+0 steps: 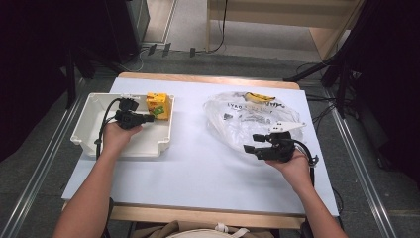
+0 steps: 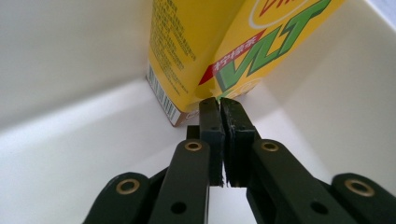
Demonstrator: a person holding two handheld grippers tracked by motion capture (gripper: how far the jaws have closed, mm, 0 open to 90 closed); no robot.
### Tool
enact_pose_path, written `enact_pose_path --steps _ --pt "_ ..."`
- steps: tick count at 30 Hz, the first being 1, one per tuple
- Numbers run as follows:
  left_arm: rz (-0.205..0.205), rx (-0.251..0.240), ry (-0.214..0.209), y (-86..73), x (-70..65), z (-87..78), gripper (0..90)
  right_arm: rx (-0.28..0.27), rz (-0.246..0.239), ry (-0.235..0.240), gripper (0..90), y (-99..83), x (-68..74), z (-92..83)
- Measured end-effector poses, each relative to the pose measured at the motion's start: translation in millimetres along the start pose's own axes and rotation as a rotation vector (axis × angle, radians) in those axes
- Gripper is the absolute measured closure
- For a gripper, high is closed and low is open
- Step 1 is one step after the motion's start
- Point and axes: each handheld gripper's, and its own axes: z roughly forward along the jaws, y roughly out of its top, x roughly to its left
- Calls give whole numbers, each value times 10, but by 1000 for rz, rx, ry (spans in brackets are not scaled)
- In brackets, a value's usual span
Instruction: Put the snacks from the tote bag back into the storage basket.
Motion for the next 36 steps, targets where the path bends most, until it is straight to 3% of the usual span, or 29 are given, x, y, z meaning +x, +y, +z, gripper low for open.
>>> enact_pose_path --steps 6,10,15,20,30,36 --pt "1 4 -29 9 -60 -71 846 1 1 -2 392 -1 -7 -5" --pt "8 12 -50 15 -104 -117 766 -2 1 1 391 4 -9 -1" --pt "-38 26 -92 32 -163 -177 707 2 -3 0 391 10 -8 6" --pt "-35 12 -94 61 -228 -256 643 4 -10 1 391 8 -12 16" --pt "28 34 -75 118 -417 -327 532 4 -7 9 389 9 -12 21" --pt "55 33 -93 176 -574 -378 484 5 -3 13 387 8 -12 25"
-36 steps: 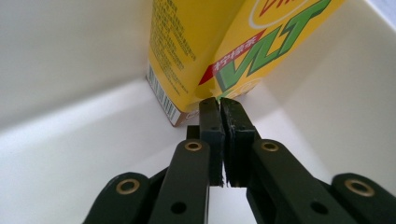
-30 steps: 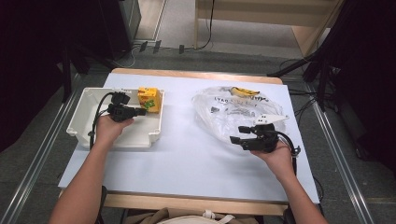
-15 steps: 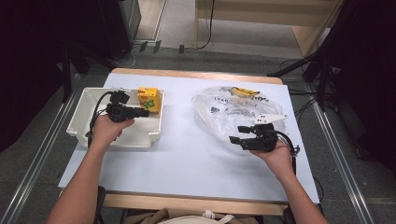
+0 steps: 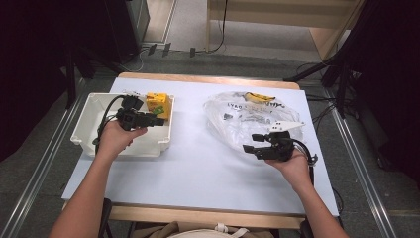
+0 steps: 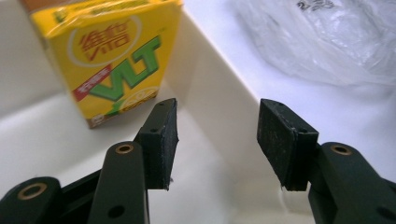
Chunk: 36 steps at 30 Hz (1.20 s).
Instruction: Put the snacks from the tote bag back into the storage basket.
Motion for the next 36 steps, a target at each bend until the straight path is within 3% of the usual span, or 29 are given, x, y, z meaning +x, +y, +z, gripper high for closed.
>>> enact_pose_path --steps 10,19,30,32,36 --pt "14 -4 -51 88 -250 -45 467 1 -4 2 386 3 7 7" --pt "77 -19 -60 122 -485 -17 445 0 -7 6 386 7 17 11" --pt "140 4 -82 116 -726 120 411 5 -13 11 386 10 36 24" --pt "133 4 -124 117 -762 130 410 6 -13 12 386 11 39 26" --pt "165 4 -136 118 -885 158 404 6 -10 16 386 13 47 30"
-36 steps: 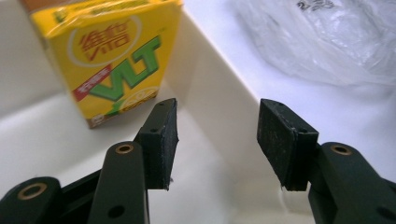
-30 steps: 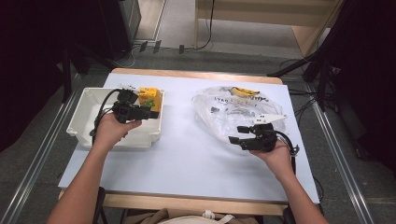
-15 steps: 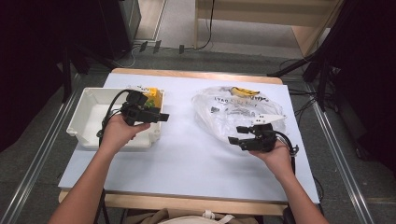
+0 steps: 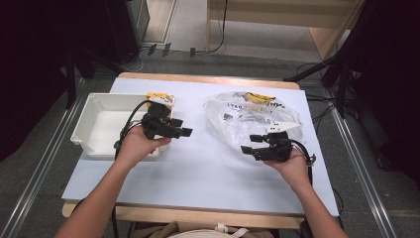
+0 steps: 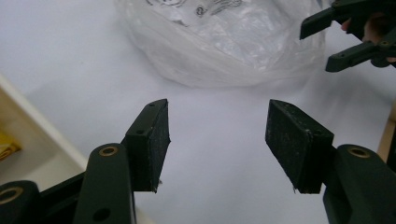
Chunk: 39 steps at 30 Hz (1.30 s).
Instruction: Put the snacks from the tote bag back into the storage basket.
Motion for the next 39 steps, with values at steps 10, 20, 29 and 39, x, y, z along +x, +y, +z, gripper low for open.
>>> enact_pose_path --steps 10,20,29,39 --pt "45 -3 -17 -9 -184 145 400 0 -3 6 386 0 10 12" --pt "79 -2 -29 -41 -290 253 395 6 -12 10 388 -6 20 28" --pt "100 -14 -41 -91 -374 353 396 14 -23 16 388 -9 33 42" --pt "124 -9 -66 -141 -462 454 396 12 -32 26 388 -15 41 58"
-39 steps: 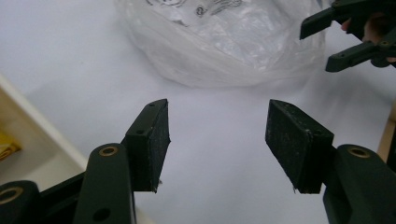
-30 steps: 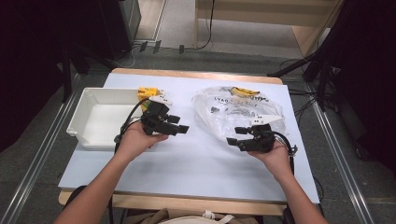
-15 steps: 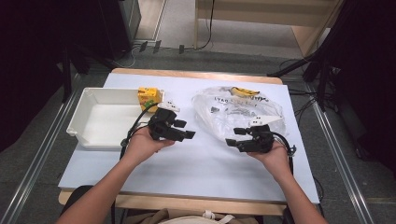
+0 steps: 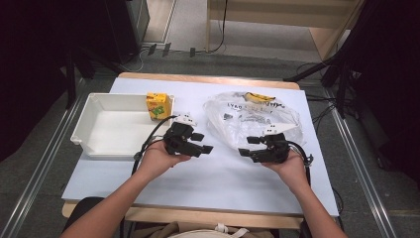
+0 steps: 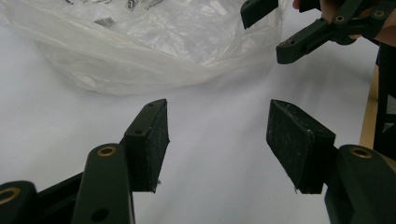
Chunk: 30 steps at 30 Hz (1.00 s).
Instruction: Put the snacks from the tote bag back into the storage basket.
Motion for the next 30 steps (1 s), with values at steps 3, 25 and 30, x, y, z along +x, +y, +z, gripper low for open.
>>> enact_pose_path --steps 3,25,30 --pt "20 0 -4 -12 -32 30 397 2 -7 2 399 -1 7 2" --pt "51 20 -12 -81 -64 173 394 10 -14 9 411 -1 19 15" --pt "48 31 -10 -90 -43 185 393 14 -17 11 412 -2 19 20"
